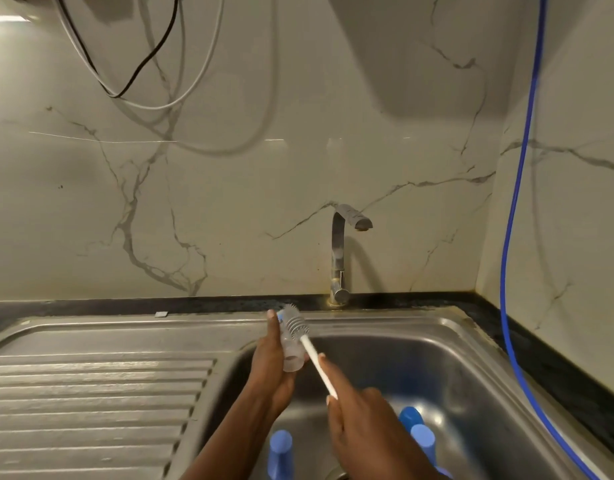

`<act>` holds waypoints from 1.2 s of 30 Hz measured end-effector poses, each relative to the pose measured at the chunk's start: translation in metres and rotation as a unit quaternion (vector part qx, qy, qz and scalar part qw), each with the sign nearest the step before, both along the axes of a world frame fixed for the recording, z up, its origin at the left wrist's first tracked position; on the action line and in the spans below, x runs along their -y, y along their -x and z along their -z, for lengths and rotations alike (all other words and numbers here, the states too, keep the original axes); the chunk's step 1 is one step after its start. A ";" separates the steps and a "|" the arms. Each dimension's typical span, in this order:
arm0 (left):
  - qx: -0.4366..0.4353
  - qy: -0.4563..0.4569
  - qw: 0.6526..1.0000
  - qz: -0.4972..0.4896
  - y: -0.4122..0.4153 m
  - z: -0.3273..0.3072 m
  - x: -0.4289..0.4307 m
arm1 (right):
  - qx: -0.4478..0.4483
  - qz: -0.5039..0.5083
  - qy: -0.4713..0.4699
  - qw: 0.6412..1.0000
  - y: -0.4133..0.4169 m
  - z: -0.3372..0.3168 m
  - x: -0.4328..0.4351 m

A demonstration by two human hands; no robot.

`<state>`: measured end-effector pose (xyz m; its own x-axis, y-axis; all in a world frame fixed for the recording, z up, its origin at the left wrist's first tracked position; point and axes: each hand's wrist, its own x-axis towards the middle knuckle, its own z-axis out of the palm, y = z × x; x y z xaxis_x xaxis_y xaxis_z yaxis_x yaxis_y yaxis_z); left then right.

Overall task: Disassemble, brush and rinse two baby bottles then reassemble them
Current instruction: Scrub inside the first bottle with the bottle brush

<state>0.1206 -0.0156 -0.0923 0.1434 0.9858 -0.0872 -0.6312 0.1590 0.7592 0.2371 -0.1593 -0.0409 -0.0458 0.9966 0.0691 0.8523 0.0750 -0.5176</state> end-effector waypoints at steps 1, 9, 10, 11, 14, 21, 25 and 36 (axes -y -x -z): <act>-0.009 -0.013 1.000 0.016 -0.005 -0.003 0.005 | -0.001 0.012 -0.019 1.000 -0.005 -0.002 -0.001; -0.028 -0.017 0.992 0.120 -0.006 -0.012 0.015 | -0.051 0.038 -0.065 0.996 -0.024 -0.003 0.002; -0.016 -0.010 0.994 0.106 -0.005 -0.011 0.012 | -0.047 0.037 -0.066 0.996 -0.023 -0.002 0.003; 0.008 -0.004 0.996 0.089 -0.004 -0.009 0.010 | -0.040 0.037 -0.061 0.997 -0.020 -0.002 0.005; 0.062 0.004 0.998 0.010 0.001 -0.002 0.003 | -0.009 0.019 -0.017 1.000 -0.007 0.001 0.011; -0.007 -0.011 0.998 -0.062 0.011 -0.003 0.004 | 0.003 -0.013 0.027 1.000 0.003 0.006 0.006; -0.098 -0.061 0.993 -0.013 -0.015 -0.006 0.019 | -0.018 0.027 -0.017 0.999 -0.010 0.003 0.000; 0.018 -0.030 0.991 0.128 -0.024 -0.019 0.035 | -0.095 0.082 -0.049 0.991 -0.029 0.006 -0.008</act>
